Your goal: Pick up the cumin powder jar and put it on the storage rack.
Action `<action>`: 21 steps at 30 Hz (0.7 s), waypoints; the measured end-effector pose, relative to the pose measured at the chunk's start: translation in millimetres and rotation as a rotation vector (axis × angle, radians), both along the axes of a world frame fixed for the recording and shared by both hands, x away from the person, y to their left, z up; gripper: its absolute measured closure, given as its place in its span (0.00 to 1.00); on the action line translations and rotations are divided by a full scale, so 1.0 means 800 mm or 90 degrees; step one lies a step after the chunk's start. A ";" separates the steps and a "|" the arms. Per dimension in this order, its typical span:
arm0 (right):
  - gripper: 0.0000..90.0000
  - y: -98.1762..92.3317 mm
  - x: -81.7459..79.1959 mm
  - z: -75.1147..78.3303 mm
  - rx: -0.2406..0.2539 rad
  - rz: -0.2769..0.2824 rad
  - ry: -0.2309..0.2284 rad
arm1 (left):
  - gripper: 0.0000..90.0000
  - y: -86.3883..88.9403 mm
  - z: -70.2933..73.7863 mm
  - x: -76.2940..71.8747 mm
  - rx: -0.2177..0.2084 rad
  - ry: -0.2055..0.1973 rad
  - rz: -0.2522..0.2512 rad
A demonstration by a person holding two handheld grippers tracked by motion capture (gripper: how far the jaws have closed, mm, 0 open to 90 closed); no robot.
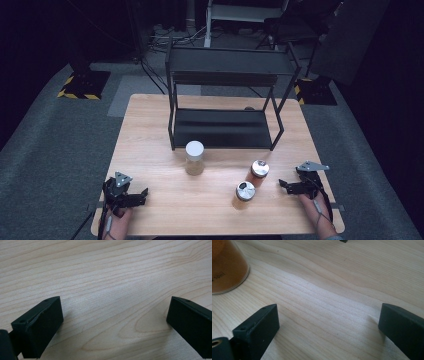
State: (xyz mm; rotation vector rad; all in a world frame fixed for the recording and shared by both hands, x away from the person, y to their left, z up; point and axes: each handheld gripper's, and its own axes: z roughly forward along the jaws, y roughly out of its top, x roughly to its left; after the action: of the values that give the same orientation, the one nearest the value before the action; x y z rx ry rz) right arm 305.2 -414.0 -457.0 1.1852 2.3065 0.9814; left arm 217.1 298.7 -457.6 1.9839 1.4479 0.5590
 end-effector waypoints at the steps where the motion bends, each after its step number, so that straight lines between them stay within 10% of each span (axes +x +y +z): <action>1: 0.03 0.000 0.000 0.000 0.000 0.000 0.000 | 0.01 0.000 0.000 0.000 0.000 0.000 0.000; 16: 0.04 0.003 0.001 0.000 -0.001 -0.005 -0.002 | 0.07 -0.001 0.004 0.005 -0.014 -0.010 -0.006; 21: 0.04 0.003 0.001 0.000 -0.001 -0.005 -0.003 | 0.07 -0.005 0.027 0.000 -0.026 -0.059 -0.037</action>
State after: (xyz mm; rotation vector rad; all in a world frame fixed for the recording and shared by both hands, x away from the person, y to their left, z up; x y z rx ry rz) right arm 305.7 -411.7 -457.3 1.1903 2.2970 0.9778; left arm 216.7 294.8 -435.7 1.9362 1.3313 0.5828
